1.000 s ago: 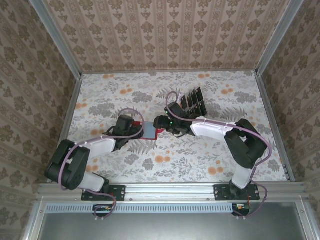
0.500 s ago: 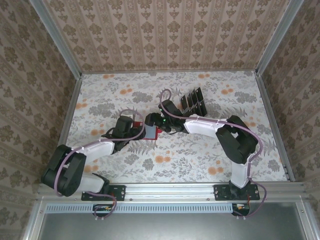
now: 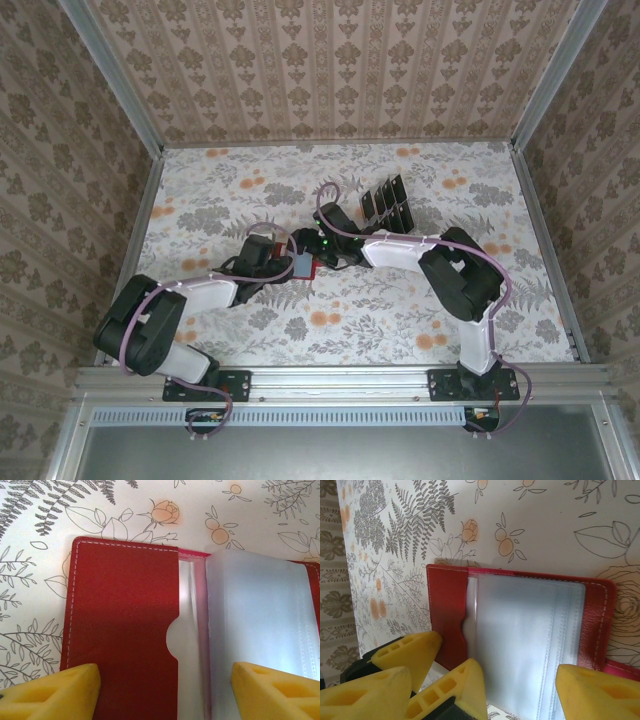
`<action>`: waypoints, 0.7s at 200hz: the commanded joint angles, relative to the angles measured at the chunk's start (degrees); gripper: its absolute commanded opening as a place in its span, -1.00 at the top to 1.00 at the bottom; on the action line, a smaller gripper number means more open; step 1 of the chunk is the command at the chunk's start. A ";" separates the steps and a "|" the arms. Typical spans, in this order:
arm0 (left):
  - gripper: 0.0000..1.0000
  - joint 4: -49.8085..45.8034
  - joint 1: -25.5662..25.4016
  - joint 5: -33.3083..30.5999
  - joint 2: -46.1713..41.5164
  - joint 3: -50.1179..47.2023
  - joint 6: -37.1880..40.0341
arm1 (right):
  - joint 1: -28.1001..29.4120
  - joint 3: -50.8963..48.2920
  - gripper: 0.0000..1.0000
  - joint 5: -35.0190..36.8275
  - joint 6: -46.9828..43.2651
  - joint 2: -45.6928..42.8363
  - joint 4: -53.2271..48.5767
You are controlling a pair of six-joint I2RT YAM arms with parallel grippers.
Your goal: Put the credit cards into the card holder
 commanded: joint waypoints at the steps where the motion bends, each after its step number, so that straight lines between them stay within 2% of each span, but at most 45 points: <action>1: -0.41 -1.22 -0.31 -0.49 1.57 -1.03 -1.53 | 0.49 1.70 -0.55 -1.16 1.40 1.76 1.26; 97: -0.38 0.21 -0.40 -0.34 1.81 -2.44 -2.04 | 0.89 0.27 -0.55 -0.72 2.40 3.30 2.55; 140: -0.37 0.72 -0.40 -0.08 2.34 -2.45 -2.07 | 0.98 0.97 -0.55 -2.92 2.57 5.14 4.04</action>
